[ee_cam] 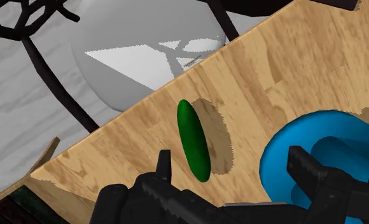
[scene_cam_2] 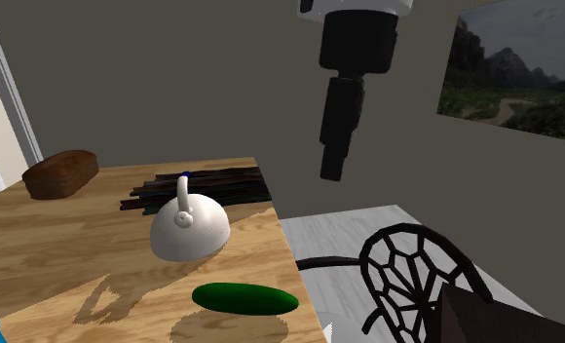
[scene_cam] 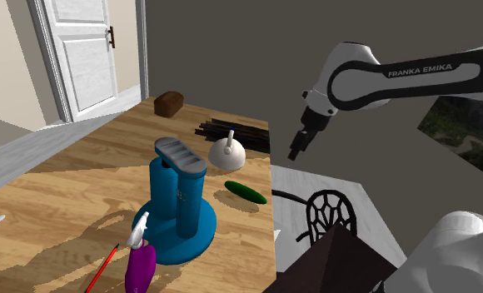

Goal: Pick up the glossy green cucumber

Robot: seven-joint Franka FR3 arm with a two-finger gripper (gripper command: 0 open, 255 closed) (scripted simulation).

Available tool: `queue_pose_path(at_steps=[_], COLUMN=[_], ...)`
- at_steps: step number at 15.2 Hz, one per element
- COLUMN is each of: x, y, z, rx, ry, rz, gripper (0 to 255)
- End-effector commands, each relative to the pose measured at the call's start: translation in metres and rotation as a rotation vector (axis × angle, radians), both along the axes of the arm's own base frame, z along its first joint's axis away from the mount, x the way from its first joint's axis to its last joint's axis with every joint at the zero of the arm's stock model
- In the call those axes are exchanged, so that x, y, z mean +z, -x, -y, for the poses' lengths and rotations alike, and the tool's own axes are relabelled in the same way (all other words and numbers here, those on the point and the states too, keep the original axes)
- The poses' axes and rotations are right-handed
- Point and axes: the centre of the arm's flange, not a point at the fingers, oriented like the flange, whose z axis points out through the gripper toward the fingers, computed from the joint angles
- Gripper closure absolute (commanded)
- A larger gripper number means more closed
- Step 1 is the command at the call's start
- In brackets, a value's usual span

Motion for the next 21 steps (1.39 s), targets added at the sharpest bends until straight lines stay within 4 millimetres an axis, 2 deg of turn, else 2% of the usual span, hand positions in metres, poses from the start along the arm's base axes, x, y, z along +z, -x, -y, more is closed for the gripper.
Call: queue_pose_path(at_steps=[1,10,20,21], x=[-0.022,-0.123,-0.237,-0.242], y=[-0.016,-0.081,-0.15,-0.153], z=[-0.002,-0.006,-0.018,-0.019], rx=[0.015,0.08,0.152,0.155], ry=[-0.007,-0.039,-0.074,-0.075], rz=[-0.002,-0.019,-0.038,-0.039], gripper=[0,0,0,0])
